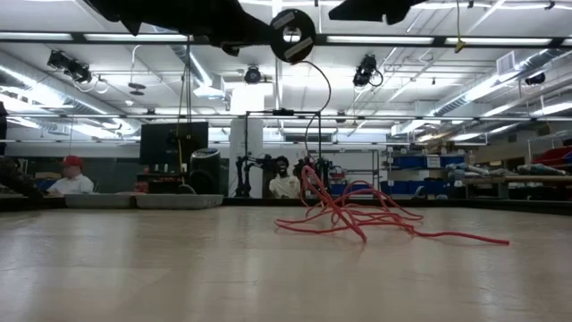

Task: Coil cords
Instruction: Coil the red wire onto the spool

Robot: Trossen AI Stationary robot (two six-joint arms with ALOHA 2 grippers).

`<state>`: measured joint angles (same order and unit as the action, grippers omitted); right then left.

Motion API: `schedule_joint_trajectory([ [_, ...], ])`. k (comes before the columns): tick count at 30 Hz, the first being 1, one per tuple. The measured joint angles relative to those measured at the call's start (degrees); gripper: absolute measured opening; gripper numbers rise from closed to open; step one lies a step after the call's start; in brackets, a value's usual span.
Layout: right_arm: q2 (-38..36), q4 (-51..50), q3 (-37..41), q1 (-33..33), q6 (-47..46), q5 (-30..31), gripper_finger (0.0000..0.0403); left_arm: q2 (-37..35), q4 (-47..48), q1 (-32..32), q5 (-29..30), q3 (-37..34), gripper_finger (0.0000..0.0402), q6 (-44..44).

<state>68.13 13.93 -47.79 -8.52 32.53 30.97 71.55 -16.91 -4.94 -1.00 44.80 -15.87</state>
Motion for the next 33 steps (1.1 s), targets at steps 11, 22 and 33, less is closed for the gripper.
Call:
schedule_joint_trajectory([
  [11, 4.62, -0.59, 0.00, 4.83, -8.47, -13.83, 0.0114, 0.07, -0.35, -0.29, 2.41, 0.00, 0.0000, -1.65],
  [22, 5.85, 3.31, 0.00, 6.41, -9.00, -17.62, 0.0114, 0.07, 0.09, -0.27, 2.39, 0.00, 0.0000, -1.94],
  [33, 8.85, 7.28, -0.02, 6.50, -8.38, -16.24, 0.0113, 3.89, -6.07, 0.19, 1.73, -0.04, 0.0000, -1.99],
])
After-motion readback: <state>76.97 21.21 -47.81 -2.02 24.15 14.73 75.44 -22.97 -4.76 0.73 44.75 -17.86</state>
